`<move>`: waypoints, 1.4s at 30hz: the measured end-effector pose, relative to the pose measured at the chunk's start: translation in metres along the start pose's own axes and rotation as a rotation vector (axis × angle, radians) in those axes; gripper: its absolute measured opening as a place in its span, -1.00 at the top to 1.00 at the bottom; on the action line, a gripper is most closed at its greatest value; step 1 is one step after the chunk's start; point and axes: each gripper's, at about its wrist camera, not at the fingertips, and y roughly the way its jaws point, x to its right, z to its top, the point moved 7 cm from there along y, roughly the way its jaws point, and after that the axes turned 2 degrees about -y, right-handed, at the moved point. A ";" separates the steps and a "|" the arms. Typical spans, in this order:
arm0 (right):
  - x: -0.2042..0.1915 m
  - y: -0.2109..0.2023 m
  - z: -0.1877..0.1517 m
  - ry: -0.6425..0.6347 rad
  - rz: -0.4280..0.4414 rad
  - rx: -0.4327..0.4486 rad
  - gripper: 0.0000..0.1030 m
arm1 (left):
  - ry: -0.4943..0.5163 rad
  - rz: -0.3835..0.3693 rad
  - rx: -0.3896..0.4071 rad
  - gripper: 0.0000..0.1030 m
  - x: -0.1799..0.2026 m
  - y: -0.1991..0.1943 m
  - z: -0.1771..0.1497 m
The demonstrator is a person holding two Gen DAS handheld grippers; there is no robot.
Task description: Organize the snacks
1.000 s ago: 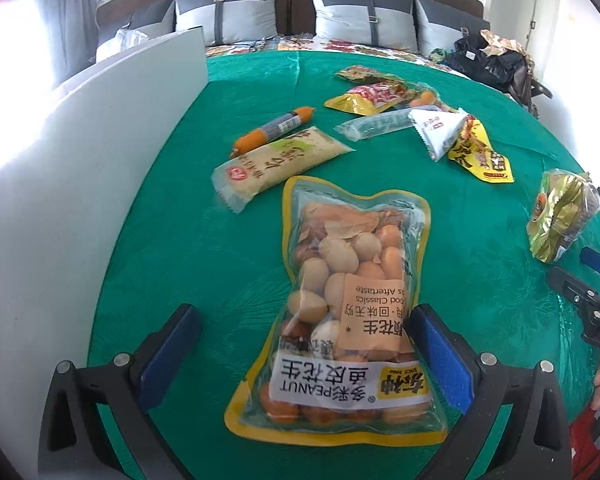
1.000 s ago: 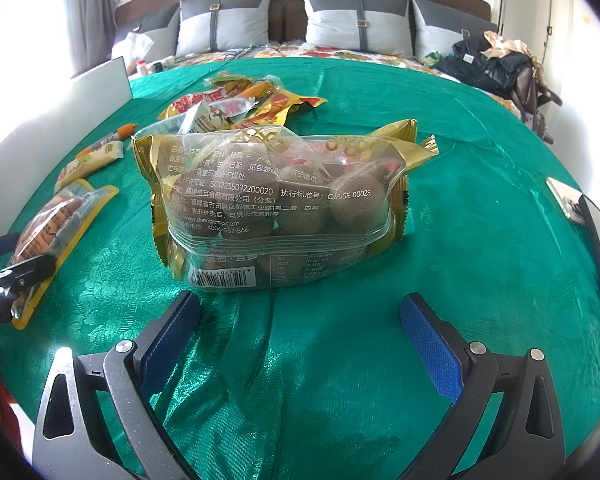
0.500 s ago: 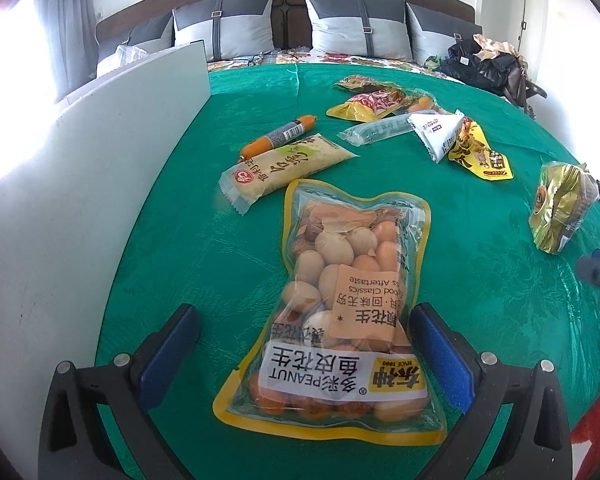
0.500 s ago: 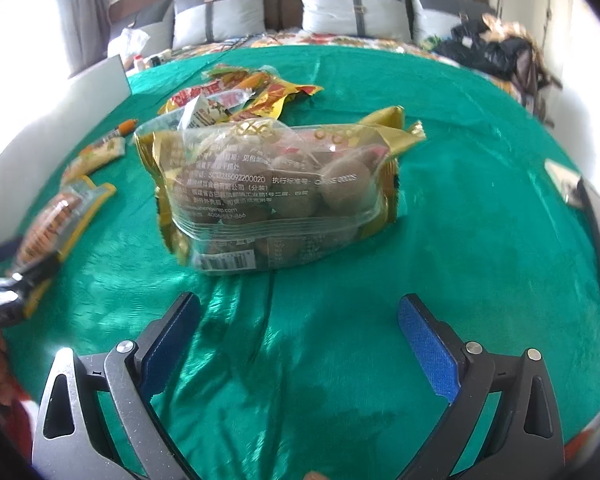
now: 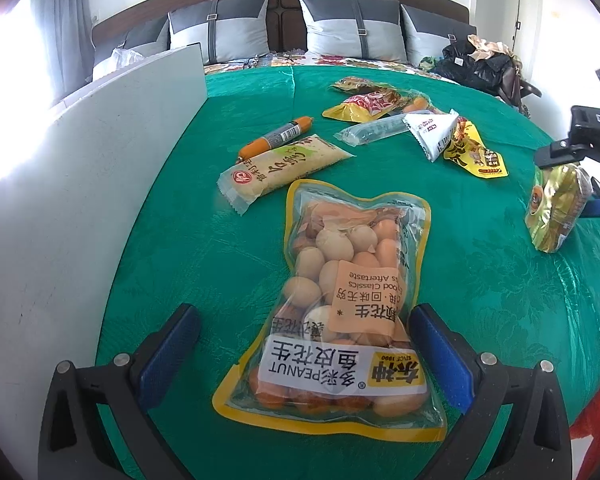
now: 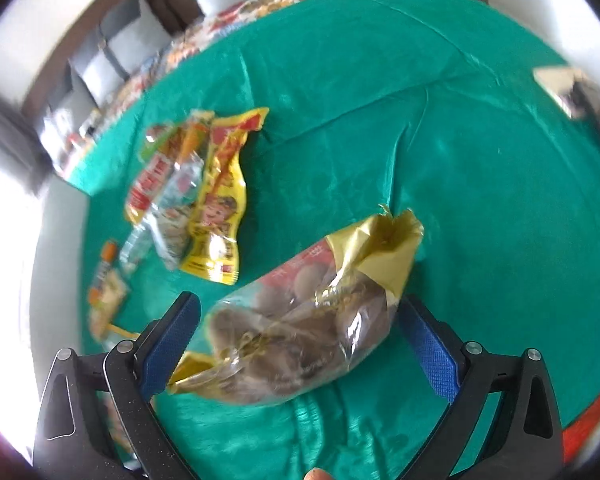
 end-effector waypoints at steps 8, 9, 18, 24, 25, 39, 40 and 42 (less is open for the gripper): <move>0.072 -0.030 -0.049 0.100 0.188 0.102 -0.95 | -0.002 0.001 0.002 -1.00 0.000 0.001 0.000; 0.075 -0.033 -0.052 0.073 0.176 0.109 -0.95 | -0.002 0.002 0.002 -1.00 0.000 0.001 0.000; 0.041 -0.058 -0.036 -0.269 -0.011 0.237 -0.93 | -0.004 0.004 0.005 -1.00 0.000 0.000 0.000; -0.025 -0.057 -0.074 -0.629 0.082 0.226 -0.91 | -0.004 0.004 0.004 -1.00 0.000 0.001 0.000; -0.034 -0.055 -0.083 -0.651 0.136 0.200 -0.90 | -0.004 0.003 0.004 -1.00 0.000 0.001 0.000; 0.051 -0.074 -0.048 -0.220 0.058 0.329 -0.94 | -0.005 0.004 0.005 -1.00 0.000 0.000 0.000; 0.047 -0.071 -0.048 -0.211 0.077 0.308 -0.94 | -0.004 0.004 0.005 -1.00 0.000 0.000 0.000; 0.037 -0.059 -0.043 -0.199 0.090 0.253 -0.94 | -0.004 0.004 0.005 -1.00 0.000 0.000 0.000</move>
